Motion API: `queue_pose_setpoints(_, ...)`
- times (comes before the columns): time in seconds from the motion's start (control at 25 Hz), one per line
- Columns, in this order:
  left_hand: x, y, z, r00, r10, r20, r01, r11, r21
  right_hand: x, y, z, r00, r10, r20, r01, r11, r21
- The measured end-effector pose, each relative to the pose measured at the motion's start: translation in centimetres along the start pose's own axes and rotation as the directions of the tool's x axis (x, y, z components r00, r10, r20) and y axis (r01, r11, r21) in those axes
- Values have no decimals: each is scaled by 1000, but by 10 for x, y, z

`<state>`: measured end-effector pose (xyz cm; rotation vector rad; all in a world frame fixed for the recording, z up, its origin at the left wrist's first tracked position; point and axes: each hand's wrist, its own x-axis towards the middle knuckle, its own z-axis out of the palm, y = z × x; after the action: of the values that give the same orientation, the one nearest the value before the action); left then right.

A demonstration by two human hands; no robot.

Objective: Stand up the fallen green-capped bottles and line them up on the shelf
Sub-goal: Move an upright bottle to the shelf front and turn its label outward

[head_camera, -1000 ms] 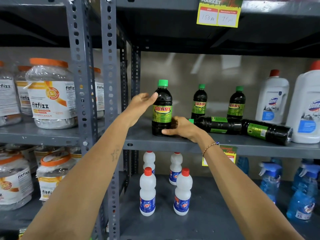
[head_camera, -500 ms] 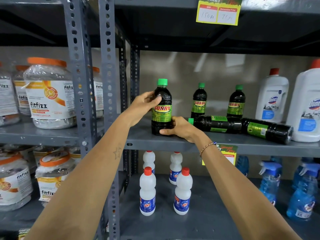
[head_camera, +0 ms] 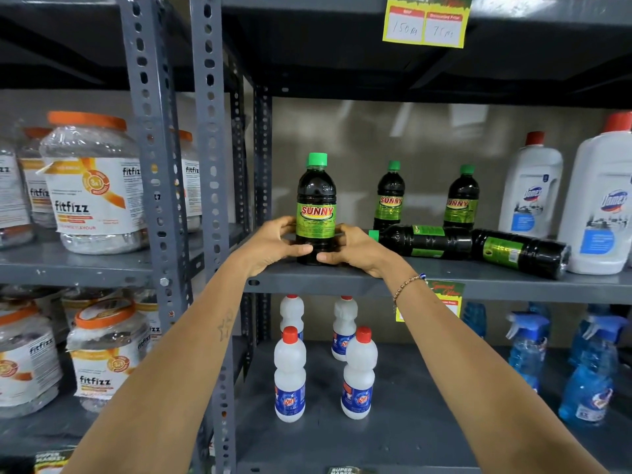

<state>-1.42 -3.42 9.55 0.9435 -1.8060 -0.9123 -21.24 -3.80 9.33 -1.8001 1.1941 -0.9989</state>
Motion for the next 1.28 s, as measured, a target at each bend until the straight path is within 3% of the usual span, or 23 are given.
queue_pose_setpoints(1.28,-39,13,-1,999,48,-6,-48,998,51,-34,-14,13,998,-2,58,2,1000,9)
